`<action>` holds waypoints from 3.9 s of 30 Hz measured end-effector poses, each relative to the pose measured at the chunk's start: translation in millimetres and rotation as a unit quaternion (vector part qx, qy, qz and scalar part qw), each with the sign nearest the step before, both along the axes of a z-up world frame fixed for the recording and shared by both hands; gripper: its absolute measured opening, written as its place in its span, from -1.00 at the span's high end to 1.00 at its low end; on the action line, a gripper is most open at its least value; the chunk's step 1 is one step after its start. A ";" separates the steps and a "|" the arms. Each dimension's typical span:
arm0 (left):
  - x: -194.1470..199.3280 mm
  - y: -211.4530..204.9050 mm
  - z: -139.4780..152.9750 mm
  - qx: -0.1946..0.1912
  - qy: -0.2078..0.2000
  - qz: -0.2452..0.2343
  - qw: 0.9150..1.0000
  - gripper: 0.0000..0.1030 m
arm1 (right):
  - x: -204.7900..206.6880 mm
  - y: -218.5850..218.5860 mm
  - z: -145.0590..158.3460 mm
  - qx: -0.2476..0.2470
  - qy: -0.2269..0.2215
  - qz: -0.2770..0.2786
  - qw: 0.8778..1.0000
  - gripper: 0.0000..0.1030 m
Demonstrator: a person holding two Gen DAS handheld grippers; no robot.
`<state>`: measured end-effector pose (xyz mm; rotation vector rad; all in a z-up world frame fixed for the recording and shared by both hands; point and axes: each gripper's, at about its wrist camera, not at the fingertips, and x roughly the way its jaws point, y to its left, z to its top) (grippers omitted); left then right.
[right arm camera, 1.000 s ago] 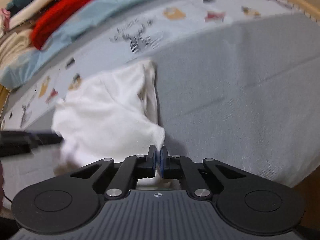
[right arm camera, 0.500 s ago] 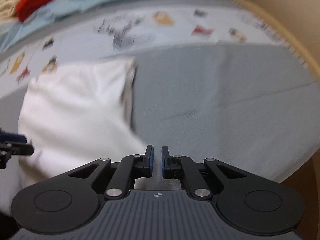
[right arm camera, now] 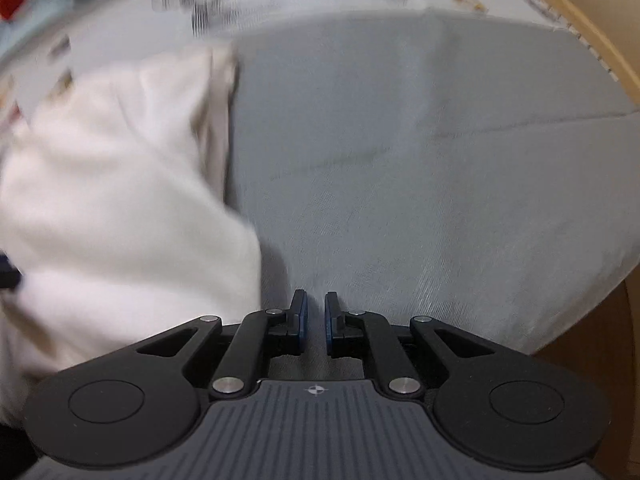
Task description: Fold small clothes
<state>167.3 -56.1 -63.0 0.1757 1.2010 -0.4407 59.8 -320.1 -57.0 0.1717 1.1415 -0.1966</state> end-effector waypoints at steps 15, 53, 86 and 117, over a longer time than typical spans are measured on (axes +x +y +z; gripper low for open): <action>26.5 67.2 11.2 -0.099 0.011 0.167 0.981 0.44 | 77.6 -20.9 25.0 0.151 -0.135 0.012 0.979 0.41; 55.2 48.7 -11.0 -0.130 -0.007 0.039 0.991 0.90 | 91.8 -6.7 4.1 0.181 -0.072 0.177 0.965 0.85; 10.1 36.2 -1.1 -0.048 0.000 -0.008 0.999 -0.60 | 63.5 -54.4 4.1 0.181 -0.073 0.091 0.977 -0.16; 79.4 58.2 -33.1 -0.118 0.006 0.125 0.985 0.15 | 126.4 2.6 -28.1 0.231 -0.057 0.113 0.965 0.52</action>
